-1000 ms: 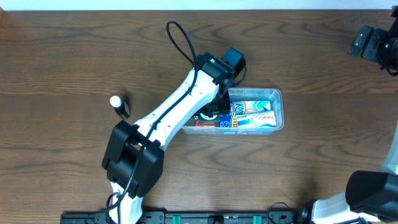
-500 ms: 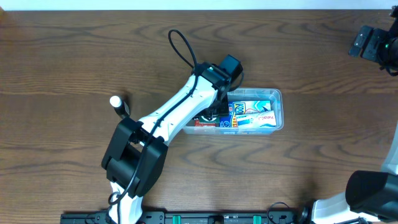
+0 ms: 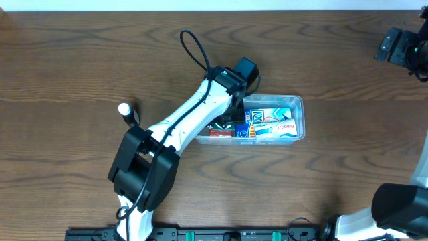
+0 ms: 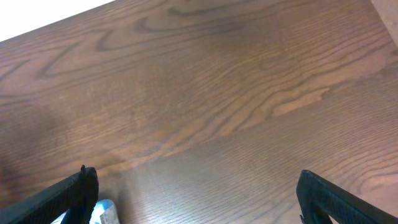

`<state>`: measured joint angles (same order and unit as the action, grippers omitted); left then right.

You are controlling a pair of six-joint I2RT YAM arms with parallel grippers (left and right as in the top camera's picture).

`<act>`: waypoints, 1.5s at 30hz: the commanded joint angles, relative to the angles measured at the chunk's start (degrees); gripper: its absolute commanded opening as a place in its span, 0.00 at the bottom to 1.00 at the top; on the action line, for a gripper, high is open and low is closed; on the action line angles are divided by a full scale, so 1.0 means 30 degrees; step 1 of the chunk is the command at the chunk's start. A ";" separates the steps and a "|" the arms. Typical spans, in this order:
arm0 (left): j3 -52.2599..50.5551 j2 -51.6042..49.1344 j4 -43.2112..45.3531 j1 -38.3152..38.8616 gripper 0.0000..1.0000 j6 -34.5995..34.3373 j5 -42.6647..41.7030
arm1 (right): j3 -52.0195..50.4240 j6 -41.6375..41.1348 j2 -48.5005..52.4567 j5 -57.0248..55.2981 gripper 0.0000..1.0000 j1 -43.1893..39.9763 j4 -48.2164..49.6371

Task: Pack container
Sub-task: 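Lower the green tin into the container and open the left gripper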

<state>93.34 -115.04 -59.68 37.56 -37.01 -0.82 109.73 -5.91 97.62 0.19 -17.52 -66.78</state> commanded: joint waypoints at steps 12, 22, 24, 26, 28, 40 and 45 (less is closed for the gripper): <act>-0.0634 -0.0233 0.0517 -0.0102 0.63 0.0466 0.0510 | 0.0175 -0.0233 -0.0175 -0.0124 0.99 -0.0029 -0.0087; -0.1042 -0.0233 0.0801 -0.0102 0.71 0.0466 0.0510 | 0.0175 -0.0233 -0.0175 -0.0124 0.99 -0.0029 -0.0087; -0.1042 -0.0233 0.0940 -0.0102 0.72 0.0466 0.0510 | 0.0175 -0.0233 -0.0175 -0.0124 0.99 -0.0029 -0.0087; -0.1042 -0.0233 0.1013 -0.0102 0.73 0.0466 0.0510 | 0.0175 -0.0240 -0.0175 -0.0124 0.99 -0.0029 -0.0087; -0.1042 -0.0233 0.1056 -0.0102 0.73 0.0466 0.0510 | 0.0175 -0.0233 -0.0175 -0.0124 0.98 -0.0029 -0.0087; 0.1319 0.0350 -0.0561 -0.0211 0.80 0.2135 -0.0066 | 0.0175 -0.0233 -0.0175 -0.0124 0.99 -0.0015 -0.0087; 0.4087 0.1399 -0.3293 -0.0364 0.83 0.2484 0.0007 | 0.0175 -0.0233 -0.0175 -0.0124 0.99 -0.0015 -0.0087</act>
<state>100.44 -114.65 -67.09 37.21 -31.64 -1.10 109.73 -5.91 97.62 0.19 -17.52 -66.85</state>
